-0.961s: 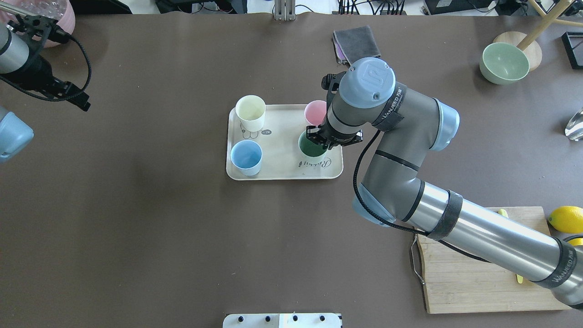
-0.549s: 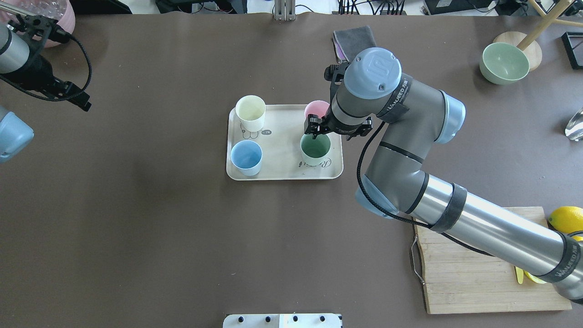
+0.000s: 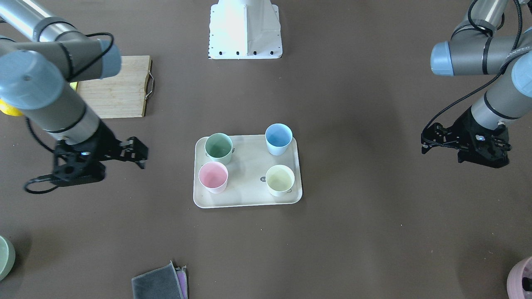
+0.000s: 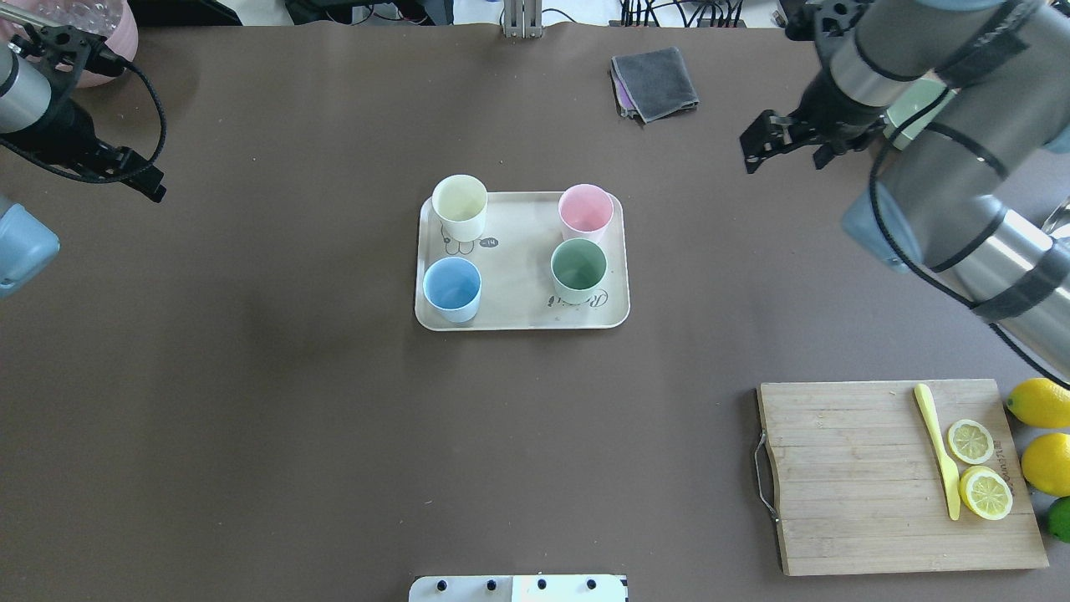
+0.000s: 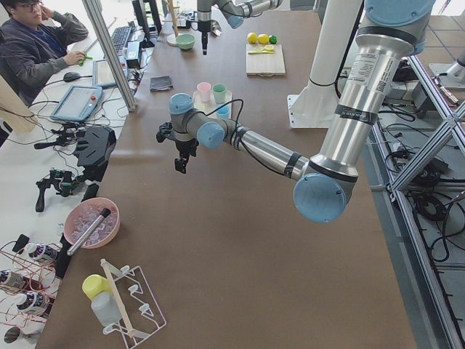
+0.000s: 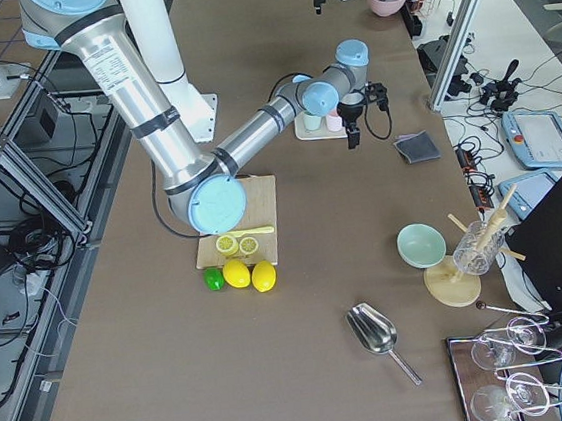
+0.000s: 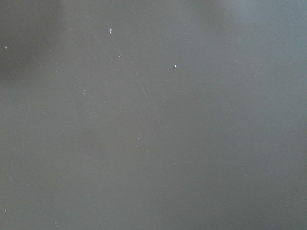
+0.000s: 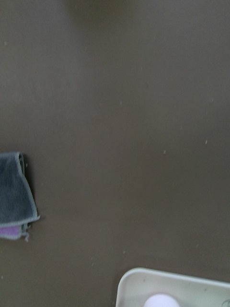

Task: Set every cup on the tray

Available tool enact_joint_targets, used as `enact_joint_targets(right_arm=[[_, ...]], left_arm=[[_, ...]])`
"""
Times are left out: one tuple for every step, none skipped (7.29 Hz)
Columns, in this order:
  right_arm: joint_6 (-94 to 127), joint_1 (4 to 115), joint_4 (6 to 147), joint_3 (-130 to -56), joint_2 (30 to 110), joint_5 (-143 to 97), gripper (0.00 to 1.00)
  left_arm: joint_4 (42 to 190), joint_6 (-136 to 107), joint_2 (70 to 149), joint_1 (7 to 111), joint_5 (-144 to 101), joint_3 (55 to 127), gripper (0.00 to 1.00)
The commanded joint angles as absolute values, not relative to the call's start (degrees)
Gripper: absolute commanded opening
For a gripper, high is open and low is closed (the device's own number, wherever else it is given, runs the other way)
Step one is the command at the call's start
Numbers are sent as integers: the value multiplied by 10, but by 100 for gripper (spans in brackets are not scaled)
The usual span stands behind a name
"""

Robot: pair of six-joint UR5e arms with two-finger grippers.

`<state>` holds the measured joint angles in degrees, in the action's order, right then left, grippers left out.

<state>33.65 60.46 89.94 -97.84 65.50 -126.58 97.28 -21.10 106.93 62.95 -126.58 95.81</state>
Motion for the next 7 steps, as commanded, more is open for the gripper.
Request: enact_joint_targets(right_arm=[[47, 734, 1010, -1035, 756, -1275, 100], [-73, 789, 1056, -1029, 775, -1275, 100], [-161, 833, 1076, -1026, 811, -1274, 100], [-191, 865, 1058, -1029, 886, -1273, 100], [-187, 879, 1030, -1022, 956, -1267, 100], [-184, 885, 985, -990, 980, -1273, 100], [-184, 890, 936, -955, 984, -1280, 100]], left_arm=[[958, -153, 1068, 676, -1314, 956, 98], [917, -42, 1044, 738, -1342, 955, 98], [857, 52, 1042, 788, -1340, 954, 98], [786, 141, 1042, 854, -1340, 952, 98], [741, 197, 1042, 899, -1338, 932, 98], [741, 256, 1041, 939, -1339, 894, 98], [749, 297, 1032, 953, -1339, 873, 98]])
